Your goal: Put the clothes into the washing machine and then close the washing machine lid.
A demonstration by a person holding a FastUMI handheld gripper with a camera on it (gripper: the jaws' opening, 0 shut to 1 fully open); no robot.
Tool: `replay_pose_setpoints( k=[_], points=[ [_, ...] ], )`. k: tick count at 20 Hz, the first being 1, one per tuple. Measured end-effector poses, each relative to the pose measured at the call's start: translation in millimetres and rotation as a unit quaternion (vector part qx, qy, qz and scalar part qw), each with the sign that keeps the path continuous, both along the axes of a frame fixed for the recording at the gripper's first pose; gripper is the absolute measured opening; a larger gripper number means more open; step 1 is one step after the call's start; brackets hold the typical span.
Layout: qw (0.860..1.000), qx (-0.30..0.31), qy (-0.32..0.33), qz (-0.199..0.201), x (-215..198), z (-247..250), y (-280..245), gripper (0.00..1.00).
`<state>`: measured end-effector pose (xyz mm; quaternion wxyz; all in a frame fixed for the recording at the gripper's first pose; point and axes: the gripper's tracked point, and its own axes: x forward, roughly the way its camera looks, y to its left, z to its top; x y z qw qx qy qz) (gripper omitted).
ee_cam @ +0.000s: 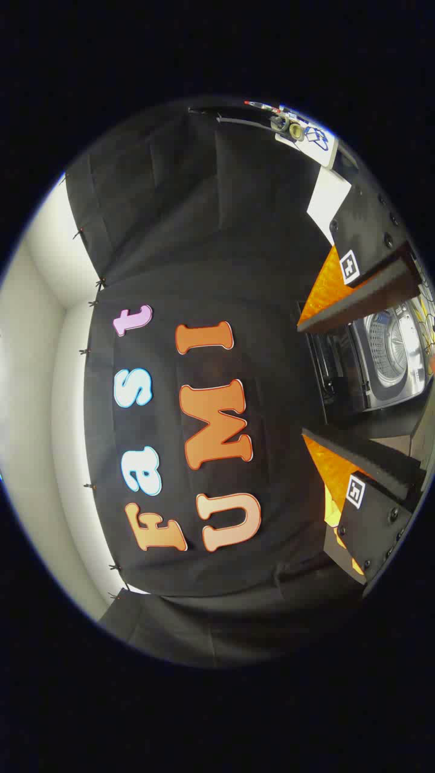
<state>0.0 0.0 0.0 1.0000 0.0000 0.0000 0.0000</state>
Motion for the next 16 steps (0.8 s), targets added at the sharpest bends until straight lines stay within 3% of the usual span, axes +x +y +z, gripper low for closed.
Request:
replay_pose_setpoints(
  k=[5,16],
  points=[
    [1.000,0.010,0.006,-0.011,-5,0,-20,0.98],
    [0.997,0.011,0.034,0.061,30,2,-55,0.99]
  ],
)
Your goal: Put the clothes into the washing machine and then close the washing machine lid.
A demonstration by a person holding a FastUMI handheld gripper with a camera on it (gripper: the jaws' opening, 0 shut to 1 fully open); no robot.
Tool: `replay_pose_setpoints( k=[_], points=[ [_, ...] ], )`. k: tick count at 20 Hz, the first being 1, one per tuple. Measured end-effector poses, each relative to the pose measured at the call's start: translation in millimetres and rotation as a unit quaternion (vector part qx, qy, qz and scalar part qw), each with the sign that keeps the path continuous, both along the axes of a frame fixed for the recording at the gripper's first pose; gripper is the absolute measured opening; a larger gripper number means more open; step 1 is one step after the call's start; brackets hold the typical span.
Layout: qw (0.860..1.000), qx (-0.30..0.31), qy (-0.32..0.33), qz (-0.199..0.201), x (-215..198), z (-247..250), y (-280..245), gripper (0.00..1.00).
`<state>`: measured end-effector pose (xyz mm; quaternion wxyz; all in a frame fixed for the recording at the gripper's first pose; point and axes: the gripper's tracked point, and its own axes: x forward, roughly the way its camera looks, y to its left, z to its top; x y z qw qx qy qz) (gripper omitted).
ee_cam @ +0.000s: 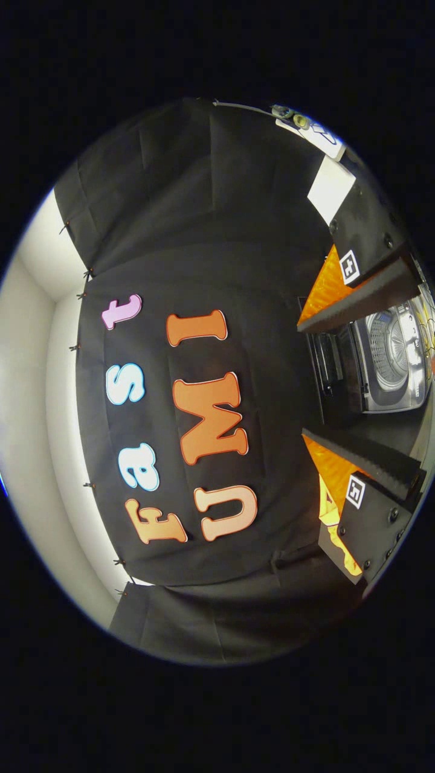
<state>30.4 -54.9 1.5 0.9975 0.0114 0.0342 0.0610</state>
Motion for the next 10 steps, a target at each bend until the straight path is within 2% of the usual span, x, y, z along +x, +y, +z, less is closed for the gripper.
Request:
replay_pose_setpoints(
  k=[5,10],
  points=[
    [1.000,0.013,0.008,0.014,12,-8,-31,0.98],
    [0.997,0.071,0.028,0.029,13,-21,-50,0.98]
  ],
)
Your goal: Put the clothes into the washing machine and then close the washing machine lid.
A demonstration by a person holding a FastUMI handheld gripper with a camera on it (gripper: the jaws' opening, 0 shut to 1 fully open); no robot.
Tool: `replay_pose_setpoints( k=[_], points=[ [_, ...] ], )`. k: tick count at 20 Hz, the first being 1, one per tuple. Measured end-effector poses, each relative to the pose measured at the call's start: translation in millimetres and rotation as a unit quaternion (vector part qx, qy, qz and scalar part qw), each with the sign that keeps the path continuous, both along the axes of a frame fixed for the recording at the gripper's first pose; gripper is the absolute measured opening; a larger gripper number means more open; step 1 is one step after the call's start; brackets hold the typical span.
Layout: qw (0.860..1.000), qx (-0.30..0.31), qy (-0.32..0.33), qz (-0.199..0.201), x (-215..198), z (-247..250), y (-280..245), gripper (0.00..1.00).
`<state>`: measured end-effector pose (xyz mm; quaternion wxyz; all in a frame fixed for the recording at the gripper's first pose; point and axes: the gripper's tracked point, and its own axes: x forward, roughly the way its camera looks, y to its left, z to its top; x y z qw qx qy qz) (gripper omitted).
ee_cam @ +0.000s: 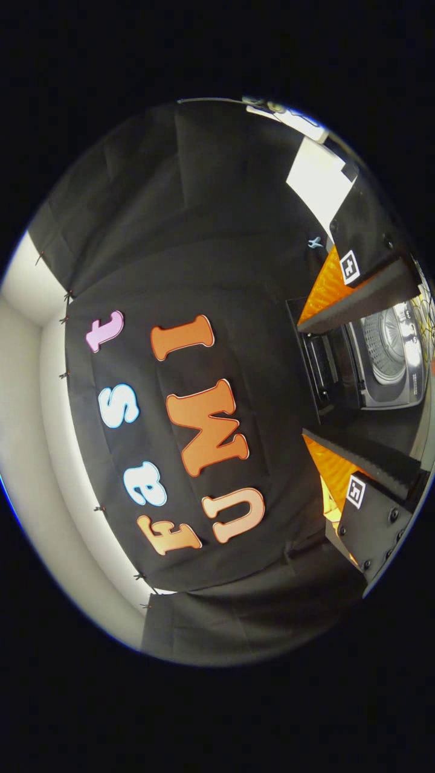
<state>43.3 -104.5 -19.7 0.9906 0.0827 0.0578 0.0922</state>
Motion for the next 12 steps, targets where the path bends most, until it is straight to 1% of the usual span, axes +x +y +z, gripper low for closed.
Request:
replay_pose_setpoints(
  k=[6,9,12],
  points=[
    [1.000,0.006,0.005,0.007,-4,-12,-15,0.98],
    [0.999,0.022,0.004,0.043,-11,-8,6,0.98],
    [0.997,0.016,-0.006,0.074,-19,-13,40,0.98]
  ],
)
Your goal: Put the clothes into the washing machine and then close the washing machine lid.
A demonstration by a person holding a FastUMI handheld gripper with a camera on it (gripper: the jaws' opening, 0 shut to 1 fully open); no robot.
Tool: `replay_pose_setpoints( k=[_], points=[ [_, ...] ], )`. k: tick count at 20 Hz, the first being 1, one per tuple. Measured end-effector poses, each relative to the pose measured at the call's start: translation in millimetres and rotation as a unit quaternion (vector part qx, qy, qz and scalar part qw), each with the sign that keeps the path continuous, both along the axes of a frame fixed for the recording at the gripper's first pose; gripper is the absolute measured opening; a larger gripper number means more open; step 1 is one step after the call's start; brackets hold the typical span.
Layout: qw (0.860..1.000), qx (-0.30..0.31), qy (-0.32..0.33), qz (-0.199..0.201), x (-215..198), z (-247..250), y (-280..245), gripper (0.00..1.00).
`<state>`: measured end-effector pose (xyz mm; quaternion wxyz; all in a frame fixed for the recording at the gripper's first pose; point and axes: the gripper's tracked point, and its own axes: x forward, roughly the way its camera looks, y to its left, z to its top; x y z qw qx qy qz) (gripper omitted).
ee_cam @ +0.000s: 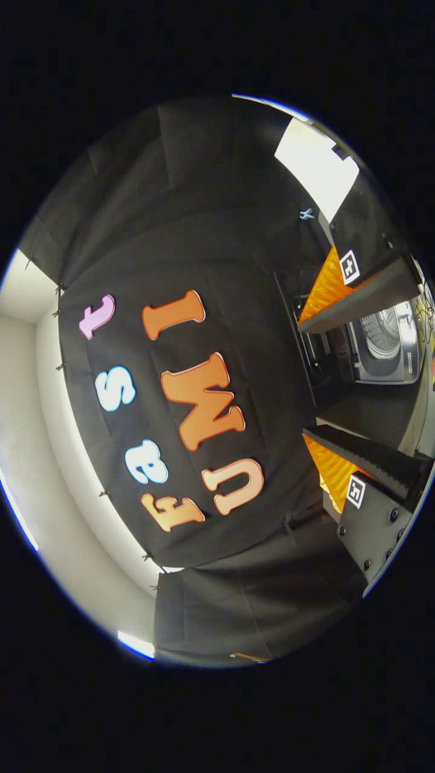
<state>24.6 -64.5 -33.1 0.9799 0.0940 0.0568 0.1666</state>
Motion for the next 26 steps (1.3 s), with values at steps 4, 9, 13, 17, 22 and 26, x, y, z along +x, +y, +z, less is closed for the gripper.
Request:
replay_pose_setpoints(
  k=[4,9,13,17,22,26],
  points=[
    [0.999,-0.002,0.021,0.034,-14,-13,58,0.99],
    [0.993,-0.046,0.087,0.071,-11,-38,146,0.99],
    [0.983,-0.082,0.144,0.081,-3,-66,202,0.99],
    [0.972,-0.120,0.172,0.105,-3,-94,251,0.99],
    [0.963,-0.143,0.197,0.119,-4,-118,299,0.99],
    [0.961,-0.148,0.220,0.083,4,-137,314,0.99]
  ],
)
